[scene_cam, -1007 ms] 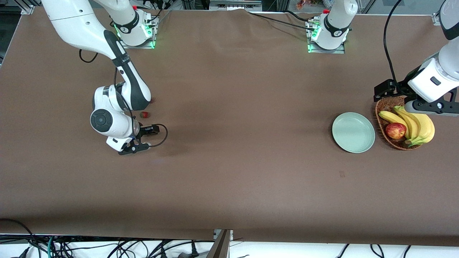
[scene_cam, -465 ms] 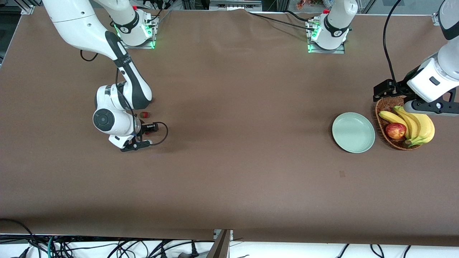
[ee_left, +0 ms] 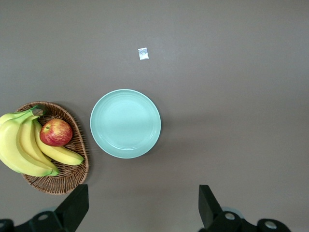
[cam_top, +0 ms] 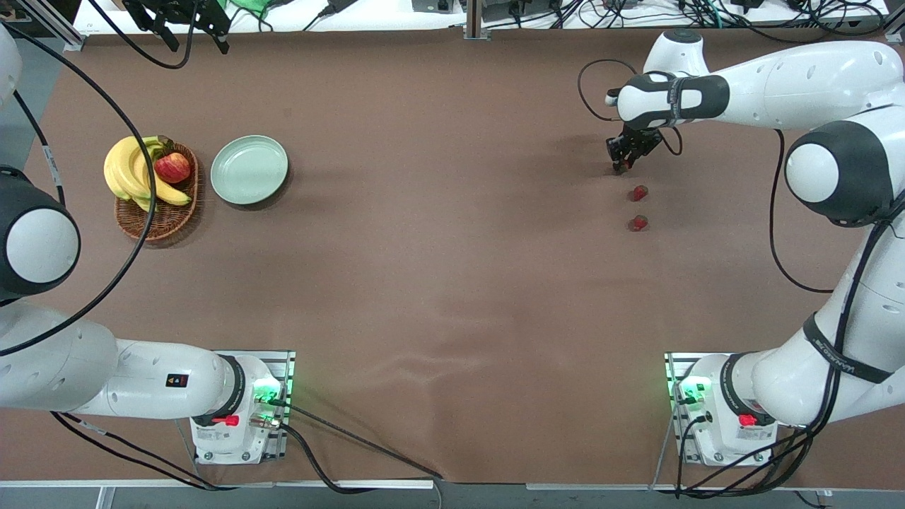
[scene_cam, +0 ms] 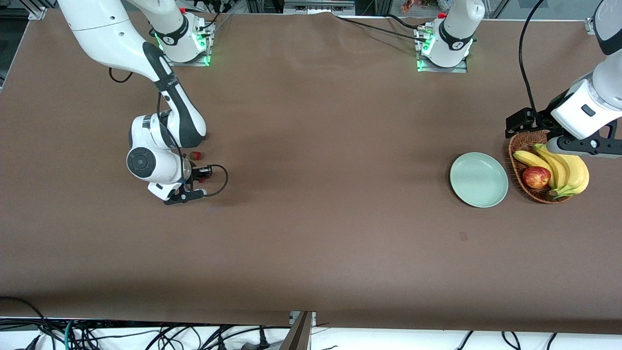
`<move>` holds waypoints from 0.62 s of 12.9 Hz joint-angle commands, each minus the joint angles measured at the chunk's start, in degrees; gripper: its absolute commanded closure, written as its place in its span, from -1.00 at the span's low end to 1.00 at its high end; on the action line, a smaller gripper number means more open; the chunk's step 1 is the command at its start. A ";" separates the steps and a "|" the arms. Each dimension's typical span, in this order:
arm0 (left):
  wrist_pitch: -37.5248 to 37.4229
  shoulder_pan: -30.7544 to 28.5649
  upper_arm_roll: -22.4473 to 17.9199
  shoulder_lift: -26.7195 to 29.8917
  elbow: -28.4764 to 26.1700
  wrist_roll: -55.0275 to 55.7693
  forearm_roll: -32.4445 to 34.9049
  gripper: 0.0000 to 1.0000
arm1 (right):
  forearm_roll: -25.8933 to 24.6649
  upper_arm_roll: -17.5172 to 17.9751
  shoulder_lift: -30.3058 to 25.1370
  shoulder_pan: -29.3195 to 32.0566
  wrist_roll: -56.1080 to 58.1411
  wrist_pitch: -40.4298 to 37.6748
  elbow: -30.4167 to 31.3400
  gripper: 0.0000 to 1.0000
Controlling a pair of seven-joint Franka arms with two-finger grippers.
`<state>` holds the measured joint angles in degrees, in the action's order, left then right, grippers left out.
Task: Collect all strawberries into plate
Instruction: 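Carry the strawberry to mid-table with the right gripper while the left gripper approaches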
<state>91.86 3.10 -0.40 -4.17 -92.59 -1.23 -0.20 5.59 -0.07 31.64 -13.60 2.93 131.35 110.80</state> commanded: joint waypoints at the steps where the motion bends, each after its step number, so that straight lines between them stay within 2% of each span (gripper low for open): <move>1: -0.28 0.15 -0.04 -0.49 1.01 0.61 -1.11 -1.00 | 1.17 1.38 -1.58 0.41 -0.64 -0.21 0.47 0.71; 6: -0.37 -0.46 0.13 0.12 0.14 1.49 -1.64 -1.00 | 3.37 8.83 -1.59 -0.02 -20.72 -12.24 -12.60 0.71; 8: 0.16 -0.64 0.13 0.12 -0.83 1.41 -1.91 -1.00 | 5.12 12.53 -0.01 -1.95 -32.58 -12.78 -17.70 0.71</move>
<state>91.86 2.98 -0.32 -4.28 -92.76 -0.27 -0.34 9.14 9.92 30.08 -14.04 -20.94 120.46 97.91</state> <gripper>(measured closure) 0.000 0.665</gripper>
